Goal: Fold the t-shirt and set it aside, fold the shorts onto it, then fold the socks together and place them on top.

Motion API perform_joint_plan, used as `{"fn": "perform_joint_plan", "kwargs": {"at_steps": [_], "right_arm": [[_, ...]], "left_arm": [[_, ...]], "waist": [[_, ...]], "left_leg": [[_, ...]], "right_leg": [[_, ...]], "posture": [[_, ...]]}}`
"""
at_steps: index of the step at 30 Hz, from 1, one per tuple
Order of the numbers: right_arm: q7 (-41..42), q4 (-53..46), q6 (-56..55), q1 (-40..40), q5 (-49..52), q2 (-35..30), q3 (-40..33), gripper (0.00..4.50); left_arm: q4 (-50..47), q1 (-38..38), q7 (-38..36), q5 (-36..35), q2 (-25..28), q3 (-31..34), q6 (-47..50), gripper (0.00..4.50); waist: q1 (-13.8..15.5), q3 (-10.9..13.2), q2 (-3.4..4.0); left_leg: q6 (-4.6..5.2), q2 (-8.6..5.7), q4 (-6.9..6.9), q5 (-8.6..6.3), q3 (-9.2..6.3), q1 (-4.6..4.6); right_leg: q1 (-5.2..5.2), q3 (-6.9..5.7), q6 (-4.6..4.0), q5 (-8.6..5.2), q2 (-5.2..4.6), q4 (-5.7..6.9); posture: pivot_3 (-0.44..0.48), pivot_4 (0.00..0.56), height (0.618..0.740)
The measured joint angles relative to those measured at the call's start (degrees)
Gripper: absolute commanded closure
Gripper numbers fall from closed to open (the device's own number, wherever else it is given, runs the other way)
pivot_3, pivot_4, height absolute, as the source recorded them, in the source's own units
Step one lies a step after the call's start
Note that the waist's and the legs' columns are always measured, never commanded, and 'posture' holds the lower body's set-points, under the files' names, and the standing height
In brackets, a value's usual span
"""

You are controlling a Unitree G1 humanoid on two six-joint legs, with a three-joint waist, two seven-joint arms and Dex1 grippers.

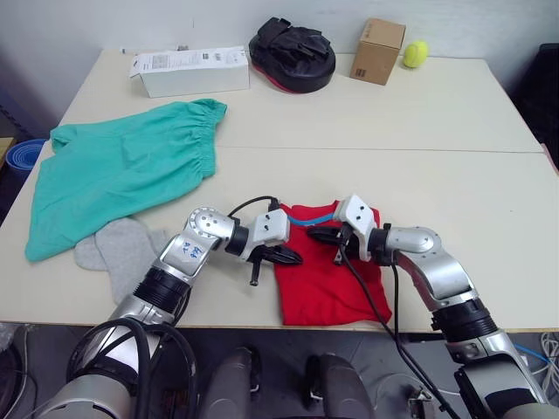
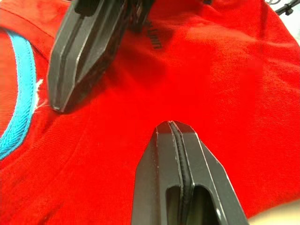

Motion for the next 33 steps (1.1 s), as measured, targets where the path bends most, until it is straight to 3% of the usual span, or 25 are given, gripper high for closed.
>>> {"fn": "perform_joint_plan", "kwargs": {"at_steps": [5, 10, 12, 18, 26, 33], "right_arm": [[2.7, 2.6, 0.0, -0.5, 1.6, -4.0, -4.2, 4.50], [8.2, -1.2, 11.9, -1.3, 13.5, -9.5, -13.5, 4.50], [10.8, -3.3, 17.3, -1.3, 17.0, -14.2, -15.9, 4.50], [20.2, -7.2, 36.4, 6.4, 27.4, -28.2, -19.5, 2.65], [19.8, -6.9, 45.7, 12.4, 30.9, -29.4, -19.6, 0.03], [17.1, -2.3, 48.5, 11.2, 31.1, -24.8, -18.8, 0.03]], "left_arm": [[0.0, 0.0, 0.1, 0.0, 0.1, 0.3, 0.0, 4.48], [-0.2, 0.0, 1.0, -1.0, -0.7, 2.6, 1.3, 4.48], [-1.3, 0.5, 1.2, -2.4, -0.6, 4.4, 2.8, 4.12], [-16.1, 3.3, -0.8, -11.3, 5.9, 11.7, 12.0, 2.47], [-34.2, 6.5, -1.1, -26.1, 16.7, 23.5, 26.7, 0.02], [-39.8, 12.2, 2.4, -29.7, 20.5, 26.5, 29.9, 0.02]], "waist": [[0.3, 0.0, 0.00], [0.1, 0.0, 0.02], [0.0, 0.0, 0.03], [0.1, 0.0, 0.02], [0.0, 0.0, 0.05], [0.2, 0.0, 0.03]], "left_leg": [[0.05, -0.05, 0.03, 0.00, 0.00, -0.03], [0.05, -0.02, -0.01, 0.00, -0.01, -0.03], [0.07, 0.00, -0.04, -0.01, -0.02, -0.04], [0.09, 0.03, -0.08, -0.06, -0.07, -0.06], [0.08, 0.03, -0.12, -0.09, -0.08, -0.01], [0.06, 0.01, -0.11, -0.10, -0.06, -0.02]], "right_leg": [[0.02, 0.00, 0.03, 0.01, -0.04, -0.03], [-0.01, 0.00, 0.03, 0.02, -0.03, -0.03], [-0.01, -0.03, 0.03, 0.02, -0.03, -0.08], [0.07, -0.06, 0.03, 0.02, -0.05, -0.26], [0.13, -0.02, 0.03, 0.02, -0.06, -0.35], [0.15, 0.00, 0.03, 0.02, -0.03, -0.40]], "posture": [[0.000, 0.150, 0.740], [0.000, 0.150, 0.740], [0.000, 0.150, 0.740], [0.000, 0.150, 0.740], [0.000, 0.150, 0.740], [0.000, 0.150, 0.740]]}}
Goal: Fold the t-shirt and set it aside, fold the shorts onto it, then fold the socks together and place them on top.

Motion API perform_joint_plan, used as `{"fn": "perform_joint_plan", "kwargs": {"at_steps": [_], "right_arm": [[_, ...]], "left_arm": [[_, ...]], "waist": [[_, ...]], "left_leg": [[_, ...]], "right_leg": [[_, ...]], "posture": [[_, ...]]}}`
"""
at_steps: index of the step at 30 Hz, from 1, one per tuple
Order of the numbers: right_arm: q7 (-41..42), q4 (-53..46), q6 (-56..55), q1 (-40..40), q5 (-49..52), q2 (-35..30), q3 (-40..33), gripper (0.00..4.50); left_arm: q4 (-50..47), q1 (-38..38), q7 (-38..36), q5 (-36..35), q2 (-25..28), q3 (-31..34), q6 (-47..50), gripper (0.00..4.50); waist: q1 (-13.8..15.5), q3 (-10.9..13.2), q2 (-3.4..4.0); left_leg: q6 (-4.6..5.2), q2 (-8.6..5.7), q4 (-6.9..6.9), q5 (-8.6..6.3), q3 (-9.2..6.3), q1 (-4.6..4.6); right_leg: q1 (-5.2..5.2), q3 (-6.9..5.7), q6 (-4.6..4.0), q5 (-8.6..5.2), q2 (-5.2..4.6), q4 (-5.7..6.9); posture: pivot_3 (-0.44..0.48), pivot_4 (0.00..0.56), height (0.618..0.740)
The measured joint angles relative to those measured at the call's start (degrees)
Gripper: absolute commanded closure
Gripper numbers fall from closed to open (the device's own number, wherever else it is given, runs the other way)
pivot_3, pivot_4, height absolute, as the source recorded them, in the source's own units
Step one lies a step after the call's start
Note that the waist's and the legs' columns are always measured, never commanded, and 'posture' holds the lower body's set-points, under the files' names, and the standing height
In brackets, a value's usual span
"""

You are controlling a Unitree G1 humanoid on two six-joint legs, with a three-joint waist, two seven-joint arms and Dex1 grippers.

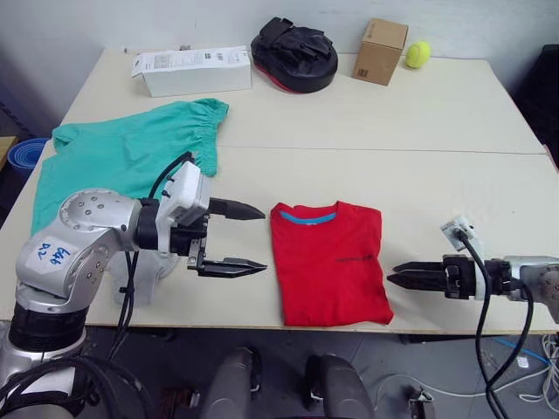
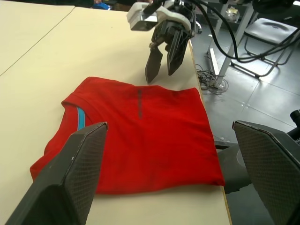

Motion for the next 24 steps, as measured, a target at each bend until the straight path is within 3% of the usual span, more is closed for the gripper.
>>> {"fn": "perform_joint_plan", "kwargs": {"at_steps": [13, 24], "right_arm": [[-5.3, 3.3, 6.0, -9.9, 0.3, 12.3, 3.2, 0.03], [-6.8, 2.3, 5.9, -12.5, -0.3, 15.7, 6.6, 0.03]], "left_arm": [[-3.5, 2.5, 4.5, -2.4, 1.7, 0.6, 0.7, 0.02], [-3.3, 1.5, 5.6, -2.4, 2.5, 0.6, -0.4, 0.02]], "waist": [[-1.7, -0.1, -0.22], [-1.7, -0.2, -0.31]], "left_leg": [[-0.29, 0.21, -0.17, -0.08, 0.05, 0.12], [-0.33, 0.23, -0.25, -0.09, 0.11, 0.14]], "right_leg": [[-0.08, 0.11, -0.09, 0.03, 0.26, 0.02], [-0.13, 0.14, -0.10, 0.03, 0.28, 0.01]], "posture": [[0.000, 0.150, 0.740], [0.000, 0.150, 0.740]]}}
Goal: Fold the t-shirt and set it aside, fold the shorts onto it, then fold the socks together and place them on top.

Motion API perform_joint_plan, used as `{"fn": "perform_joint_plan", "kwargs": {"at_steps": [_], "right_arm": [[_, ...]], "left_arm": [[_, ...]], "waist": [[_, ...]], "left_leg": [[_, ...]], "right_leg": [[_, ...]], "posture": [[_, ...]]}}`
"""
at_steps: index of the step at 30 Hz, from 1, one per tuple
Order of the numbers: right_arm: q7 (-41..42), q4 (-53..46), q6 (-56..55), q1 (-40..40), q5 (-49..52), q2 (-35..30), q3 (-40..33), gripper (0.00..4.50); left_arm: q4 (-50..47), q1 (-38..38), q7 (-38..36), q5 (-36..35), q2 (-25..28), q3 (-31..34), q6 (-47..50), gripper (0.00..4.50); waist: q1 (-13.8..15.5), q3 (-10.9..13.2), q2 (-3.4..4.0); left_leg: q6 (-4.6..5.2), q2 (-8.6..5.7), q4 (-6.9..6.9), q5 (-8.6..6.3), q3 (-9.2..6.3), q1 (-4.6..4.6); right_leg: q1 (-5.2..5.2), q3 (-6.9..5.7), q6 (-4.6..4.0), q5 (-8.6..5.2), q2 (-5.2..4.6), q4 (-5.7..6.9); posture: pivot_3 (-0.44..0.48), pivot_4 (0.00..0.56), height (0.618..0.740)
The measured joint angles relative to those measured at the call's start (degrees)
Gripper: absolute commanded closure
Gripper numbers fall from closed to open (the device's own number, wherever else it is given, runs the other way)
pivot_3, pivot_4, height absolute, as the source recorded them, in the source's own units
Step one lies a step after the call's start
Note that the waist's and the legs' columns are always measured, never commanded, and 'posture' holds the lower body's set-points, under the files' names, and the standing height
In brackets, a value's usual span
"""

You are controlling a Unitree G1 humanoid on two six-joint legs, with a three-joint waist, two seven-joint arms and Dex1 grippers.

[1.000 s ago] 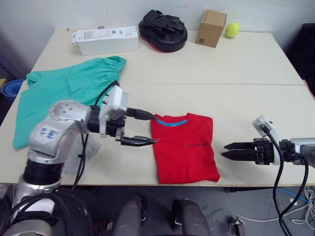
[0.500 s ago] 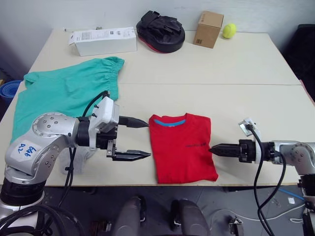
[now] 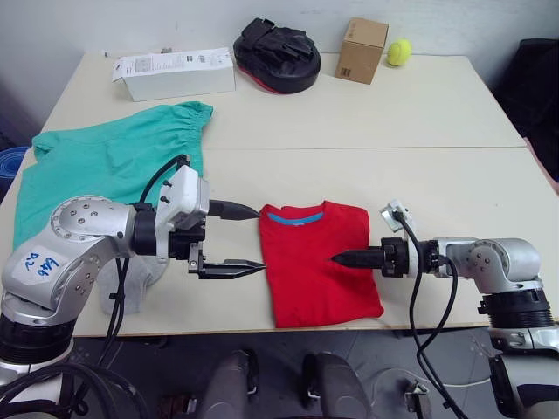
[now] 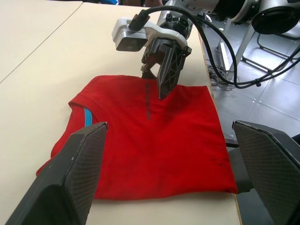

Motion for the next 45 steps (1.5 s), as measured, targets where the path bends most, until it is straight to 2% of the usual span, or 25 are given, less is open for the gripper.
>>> {"fn": "perform_joint_plan", "kwargs": {"at_steps": [1, 4, 10, 11, 12, 13, 17, 20, 23, 31, 34, 40, 45], "right_arm": [[0.0, 0.0, -0.1, 0.0, -0.2, 0.0, 0.3, 0.03], [-0.5, -0.1, -0.2, 0.0, -0.5, -0.1, 0.7, 0.55], [-1.1, 0.1, -1.0, 0.8, -1.6, -0.1, 1.3, 2.61], [-1.1, 0.1, -1.0, 0.8, -1.6, -0.1, 1.4, 2.61], [-1.1, 0.1, -1.1, 1.0, -1.6, -0.1, 1.7, 3.04], [-1.0, 0.1, -1.2, 1.0, -1.6, -0.1, 1.7, 3.14], [-0.6, -0.8, -0.9, 1.1, -1.0, -0.2, 1.0, 4.39], [-0.7, -0.9, -0.1, 2.0, 0.2, -0.9, -0.9, 4.47], [-0.6, -1.2, 0.0, 4.0, 0.9, -3.5, -2.5, 4.47], [2.6, 4.2, -4.2, 6.4, -1.7, -17.8, -6.9, 4.47], [6.6, 10.7, -10.3, 5.8, -5.7, -23.5, -6.6, 4.47], [16.0, 32.5, -29.4, -2.3, -20.3, -32.0, 0.8, 4.47], [19.8, 46.7, -41.3, -10.2, -30.3, -32.8, 5.7, 4.47]], "left_arm": [[0.0, 0.0, 0.1, 0.0, 0.0, -0.1, -0.2, 0.02], [0.0, 0.0, -0.3, -0.3, 0.2, -0.8, 0.1, 0.00], [0.0, 0.0, -0.1, -0.6, 0.3, -1.0, 0.1, 0.00], [0.0, 0.0, 0.0, -0.6, 0.3, -1.0, 0.1, 0.00], [0.0, 0.0, 0.1, -0.6, 0.3, -1.0, 0.1, 0.00], [0.1, -0.2, 0.2, -0.7, 0.3, -1.0, 0.1, 0.00], [0.2, -1.2, 0.2, -0.7, 0.2, -1.2, 0.1, 0.00], [0.5, -1.6, 0.1, -0.7, -0.1, -2.3, 0.1, 0.00], [1.5, -2.4, -0.4, -0.7, -0.2, -2.9, -0.2, 0.00], [4.6, -3.7, -1.3, 0.0, -1.5, -5.1, -2.2, 0.00], [5.0, -4.4, -1.7, 0.5, -1.6, -5.5, -2.7, 0.00], [5.2, -4.8, -2.0, 0.6, -1.8, -5.5, -3.5, 0.00], [5.2, -4.7, -2.0, 0.7, -1.8, -5.5, -3.7, 0.00]], "waist": [[0.0, 0.0, -0.01], [0.0, 0.0, -0.04], [0.2, 0.0, -0.04], [0.2, 0.0, -0.04], [0.2, 0.0, -0.04], [0.2, 0.0, -0.04], [0.1, -0.1, -0.17], [0.3, -0.1, -0.15], [1.8, -0.1, -0.13], [2.9, 0.1, 0.20], [2.9, 0.1, 0.21], [2.3, 0.2, 0.32], [1.4, 0.2, 0.44]], "left_leg": [[0.00, 0.00, 0.00, 0.00, 0.00, 0.01], [-0.01, 0.00, 0.00, -0.01, 0.01, 0.01], [0.00, -0.06, -0.23, 0.00, 0.02, -0.01], [0.00, -0.06, -0.25, 0.01, 0.02, -0.01], [0.00, -0.07, -0.30, 0.01, 0.05, -0.01], [0.01, -0.08, -0.33, 0.03, 0.06, -0.01], [0.05, -0.09, -0.33, 0.09, 0.08, 0.01], [0.10, -0.18, -0.33, 0.14, 0.09, -0.01], [0.10, -0.23, -0.33, 0.13, 0.07, -0.04], [0.25, -0.29, -0.39, 0.15, 0.22, -0.15], [0.25, -0.27, -0.41, 0.15, 0.27, -0.14], [0.30, -0.26, -0.38, 0.20, 0.46, -0.11], [0.28, -0.25, -0.33, 0.23, 0.53, -0.10]], "right_leg": [[0.00, 0.01, 0.00, 0.00, 0.00, 0.00], [0.00, 0.02, 0.00, 0.00, 0.00, 0.00], [-0.05, 0.00, 0.00, 0.00, -0.04, -0.11], [-0.06, 0.00, 0.00, 0.00, -0.04, -0.11], [-0.08, 0.00, 0.00, 0.00, -0.04, -0.13], [-0.07, 0.00, 0.00, 0.00, -0.04, -0.12], [-0.05, 0.02, 0.00, 0.00, -0.06, -0.16], [-0.06, 0.06, 0.01, 0.01, -0.16, -0.15], [-0.08, 0.05, 0.05, 0.03, -0.22, -0.19], [-0.13, 0.08, 0.17, 0.11, -0.20, -0.48], [-0.14, 0.09, 0.17, 0.11, -0.15, -0.50], [-0.17, 0.23, 0.18, 0.12, -0.14, -0.51], [-0.17, 0.31, 0.18, 0.12, -0.12, -0.51]], "posture": [[0.000, 0.150, 0.740], [0.000, 0.150, 0.740], [0.000, 0.150, 0.740], [0.000, 0.150, 0.740], [0.000, 0.150, 0.740], [0.000, 0.150, 0.740], [0.000, 0.150, 0.740], [0.000, 0.150, 0.740], [0.000, 0.150, 0.740], [0.000, 0.150, 0.740], [0.000, 0.150, 0.740], [0.000, 0.150, 0.740], [0.000, 0.150, 0.740]]}}
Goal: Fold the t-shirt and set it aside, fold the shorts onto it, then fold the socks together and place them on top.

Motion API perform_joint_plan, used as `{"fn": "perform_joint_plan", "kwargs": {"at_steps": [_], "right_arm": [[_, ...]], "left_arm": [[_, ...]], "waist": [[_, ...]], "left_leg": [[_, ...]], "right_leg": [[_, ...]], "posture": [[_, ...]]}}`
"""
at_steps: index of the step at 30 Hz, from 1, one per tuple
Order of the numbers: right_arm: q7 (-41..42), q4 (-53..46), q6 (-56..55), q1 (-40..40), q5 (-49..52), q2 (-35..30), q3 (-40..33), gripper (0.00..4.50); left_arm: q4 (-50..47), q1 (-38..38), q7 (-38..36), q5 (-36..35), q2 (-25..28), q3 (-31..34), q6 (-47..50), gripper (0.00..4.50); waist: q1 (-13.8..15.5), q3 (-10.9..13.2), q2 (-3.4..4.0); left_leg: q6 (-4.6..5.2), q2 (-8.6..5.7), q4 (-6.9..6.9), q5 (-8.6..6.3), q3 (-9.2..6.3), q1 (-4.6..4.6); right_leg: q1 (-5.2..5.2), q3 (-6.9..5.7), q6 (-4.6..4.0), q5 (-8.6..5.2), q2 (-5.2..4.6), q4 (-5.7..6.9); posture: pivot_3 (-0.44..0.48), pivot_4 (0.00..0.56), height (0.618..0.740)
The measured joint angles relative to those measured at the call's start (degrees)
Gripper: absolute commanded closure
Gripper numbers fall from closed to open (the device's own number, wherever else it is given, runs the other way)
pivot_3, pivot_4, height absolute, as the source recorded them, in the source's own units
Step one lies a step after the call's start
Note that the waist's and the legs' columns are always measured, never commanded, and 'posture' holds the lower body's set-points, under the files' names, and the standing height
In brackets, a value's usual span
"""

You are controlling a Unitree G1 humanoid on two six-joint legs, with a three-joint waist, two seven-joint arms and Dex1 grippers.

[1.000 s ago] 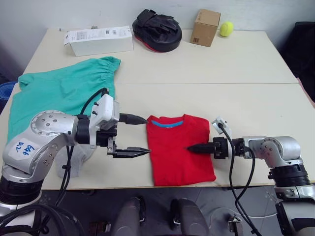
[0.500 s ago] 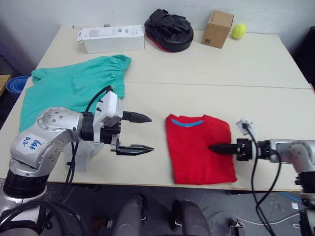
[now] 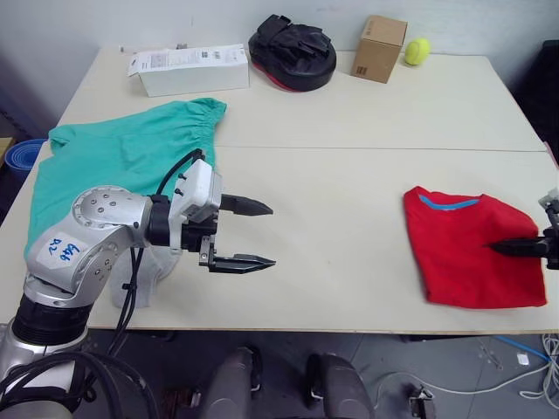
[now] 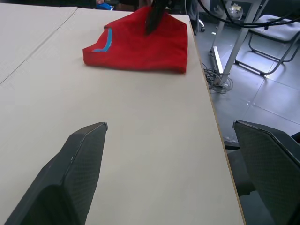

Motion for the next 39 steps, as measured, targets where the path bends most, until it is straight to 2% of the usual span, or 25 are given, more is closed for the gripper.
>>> {"fn": "perform_joint_plan", "kwargs": {"at_steps": [5, 11, 12, 16, 18, 24, 31, 35, 39], "right_arm": [[-3.1, 11.5, -9.6, -8.0, -8.6, -0.2, 1.2, 4.47], [-6.7, 17.8, -14.7, -11.2, -14.0, -0.2, 1.4, 4.47], [-6.5, 18.1, -14.9, -11.2, -14.5, -0.1, 1.4, 3.90], [-5.7, 19.1, -15.0, -11.2, -15.8, 0.6, 1.3, 2.68], [-5.9, 19.6, -15.0, -11.1, -16.4, 0.7, 1.1, 1.86], [-8.0, 20.2, -14.9, -12.2, -16.5, 0.6, -0.5, 0.02], [-12.6, 20.6, -15.2, -20.7, -14.3, -0.2, -7.0, 0.02], [-9.0, 19.3, -15.0, -25.9, -11.2, 2.1, -10.5, 0.02], [-0.5, 10.8, -10.7, -27.2, -5.2, 10.1, -12.6, 0.02]], "left_arm": [[-0.1, 0.3, 0.2, 0.0, 0.0, 0.0, 0.0, 0.00], [-0.3, 0.7, 0.7, 0.0, 0.0, 0.0, 0.0, 0.00], [-0.3, 0.9, 0.9, 0.0, 0.0, 0.0, 0.0, 0.00], [-0.3, 1.5, 1.5, 0.0, 0.0, 0.0, 0.0, 0.00], [-0.3, 1.5, 1.5, 0.0, 0.0, 0.0, 0.0, 0.00], [-0.3, 1.5, 1.5, 0.2, 0.0, 0.0, -0.5, 0.00], [-0.3, 1.6, 1.8, 0.4, 0.0, 0.0, -1.2, 0.00], [-0.3, 1.7, 2.7, 0.7, -0.1, 0.2, -1.3, 0.00], [-0.4, 2.9, 4.7, 0.7, -0.4, 1.1, -1.3, 0.00]], "waist": [[-0.3, 0.0, 0.11], [-0.3, 0.0, 0.17], [-0.2, 0.0, 0.17], [-0.2, 0.0, 0.19], [-0.1, 0.0, 0.20], [-0.2, 0.0, 0.25], [-0.4, 0.0, 0.39], [-0.8, 0.0, 0.41], [-1.6, 0.0, 0.41]], "left_leg": [[-0.08, 0.03, 0.00, 0.04, 0.02, 0.02], [-0.10, 0.03, -0.01, 0.05, 0.00, 0.02], [-0.10, 0.03, -0.01, 0.05, 0.01, 0.02], [-0.10, 0.03, 0.04, 0.06, 0.01, 0.02], [-0.09, 0.03, 0.06, 0.06, 0.00, 0.02], [-0.10, 0.03, 0.08, 0.06, 0.01, 0.03], [-0.12, 0.03, 0.08, 0.06, -0.01, 0.04], [-0.11, 0.03, 0.08, 0.06, -0.01, 0.04], [-0.10, 0.04, 0.09, 0.06, 0.00, 0.06]], "right_leg": [[-0.03, 0.06, 0.00, 0.00, 0.03, 0.01], [-0.02, 0.05, 0.00, 0.00, 0.03, 0.01], [-0.02, 0.05, 0.00, 0.00, 0.03, 0.01], [-0.01, 0.06, 0.00, 0.00, 0.02, 0.05], [-0.01, 0.05, 0.00, 0.00, 0.02, 0.06], [-0.02, 0.06, 0.00, 0.00, 0.02, 0.12], [-0.03, 0.07, -0.01, 0.00, 0.04, 0.13], [-0.02, 0.07, -0.01, 0.00, 0.05, 0.14], [-0.06, 0.09, 0.00, 0.00, 0.04, 0.40]], "posture": [[0.000, 0.150, 0.740], [0.000, 0.150, 0.740], [0.000, 0.150, 0.740], [0.000, 0.150, 0.740], [0.000, 0.150, 0.740], [0.000, 0.150, 0.740], [0.000, 0.150, 0.740], [0.000, 0.150, 0.740], [0.000, 0.150, 0.740]]}}
